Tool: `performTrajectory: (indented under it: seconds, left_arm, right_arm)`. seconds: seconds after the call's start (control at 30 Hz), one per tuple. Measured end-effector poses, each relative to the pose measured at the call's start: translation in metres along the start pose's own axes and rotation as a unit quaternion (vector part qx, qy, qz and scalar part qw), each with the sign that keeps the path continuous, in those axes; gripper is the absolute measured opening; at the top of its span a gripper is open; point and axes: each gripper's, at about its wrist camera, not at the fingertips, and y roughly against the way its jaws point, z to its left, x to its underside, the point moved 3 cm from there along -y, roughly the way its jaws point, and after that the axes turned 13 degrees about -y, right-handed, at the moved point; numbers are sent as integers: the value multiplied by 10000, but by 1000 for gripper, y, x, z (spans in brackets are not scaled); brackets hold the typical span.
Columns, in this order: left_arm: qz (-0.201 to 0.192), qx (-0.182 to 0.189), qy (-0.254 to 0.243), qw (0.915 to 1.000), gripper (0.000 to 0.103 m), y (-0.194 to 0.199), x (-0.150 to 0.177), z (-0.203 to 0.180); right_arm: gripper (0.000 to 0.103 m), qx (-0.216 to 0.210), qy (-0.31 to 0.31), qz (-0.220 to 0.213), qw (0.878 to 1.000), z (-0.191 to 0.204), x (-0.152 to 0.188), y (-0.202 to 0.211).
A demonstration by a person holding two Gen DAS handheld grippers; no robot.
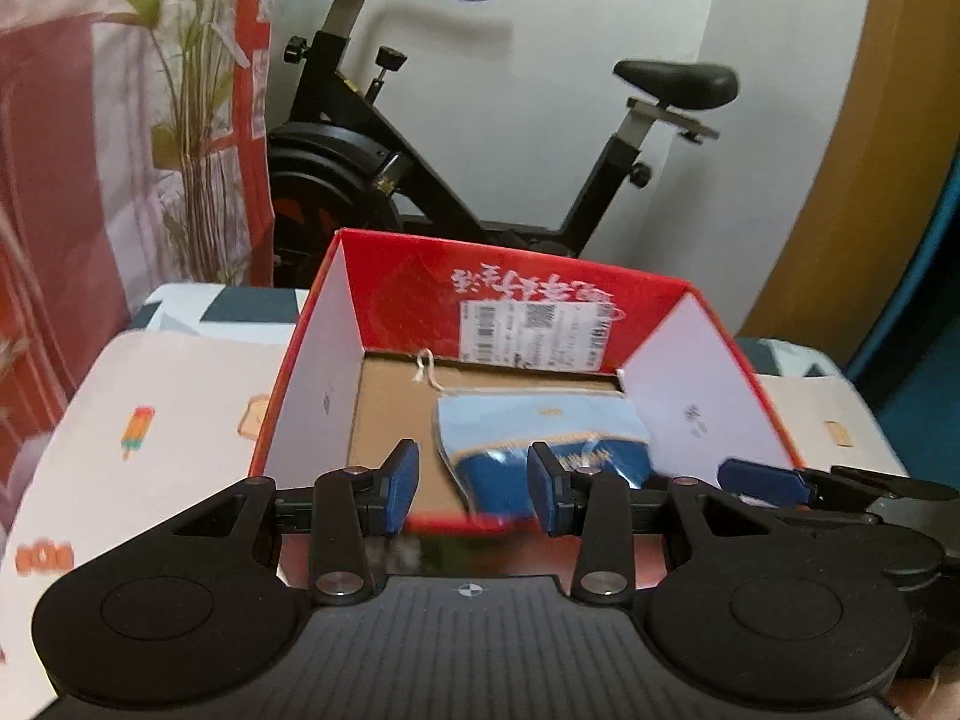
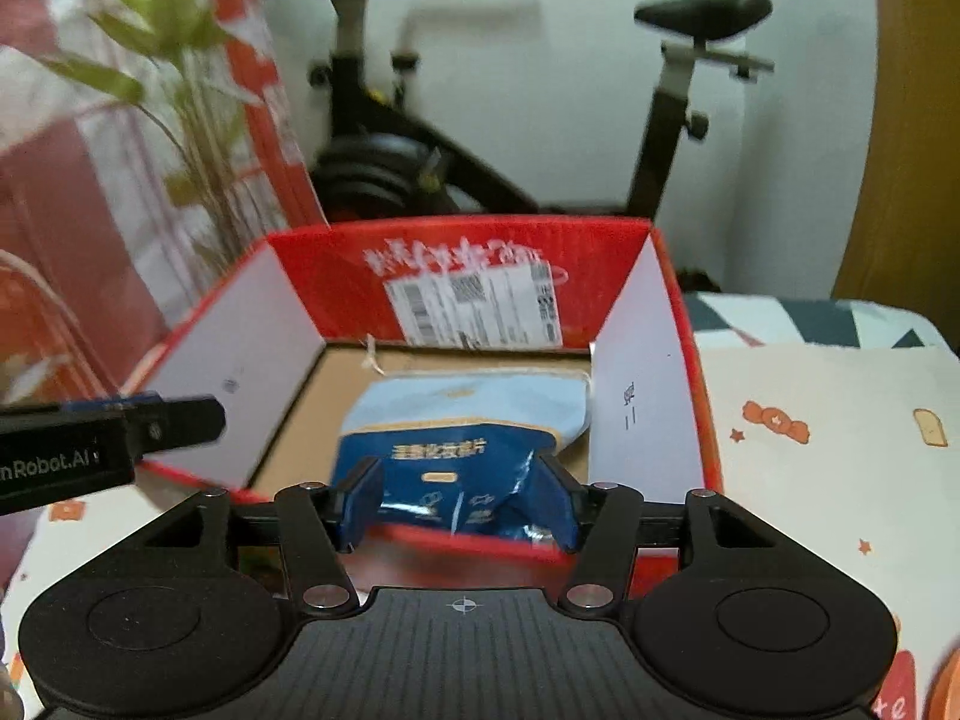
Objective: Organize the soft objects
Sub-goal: 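Lower the bag into the red box and open the left tool, then reach the left tool to the clear plastic packet and close on it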
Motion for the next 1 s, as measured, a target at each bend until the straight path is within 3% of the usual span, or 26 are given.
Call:
performTrajectory:
  seconds: [0.2, 0.4, 0.73, 0.87, 1.0]
  left_arm:
    - [-203, 110, 102, 9997, 41, 48, 40, -9]
    - [-239, -68, 182, 9995, 41, 78, 85, -15]
    - [49, -27, 163, 9999, 41, 92, 142, -29]
    - [185, 38, 127, 9997, 42, 94, 160, -35]
    - [256, 128, 32, 9996, 43, 92, 169, -41]
  right_arm:
    - [52, -640, -28, -558, 9964, -1, 35, 54]
    - [52, -972, -188, -348, 9945, -11, 72, 72]
    - [53, -1019, 123, -236, 9944, -27, 123, 103]
    - [71, -1010, 255, -218, 9943, -41, 134, 111]
    - [74, -771, 275, -52, 9966, -52, 145, 107]
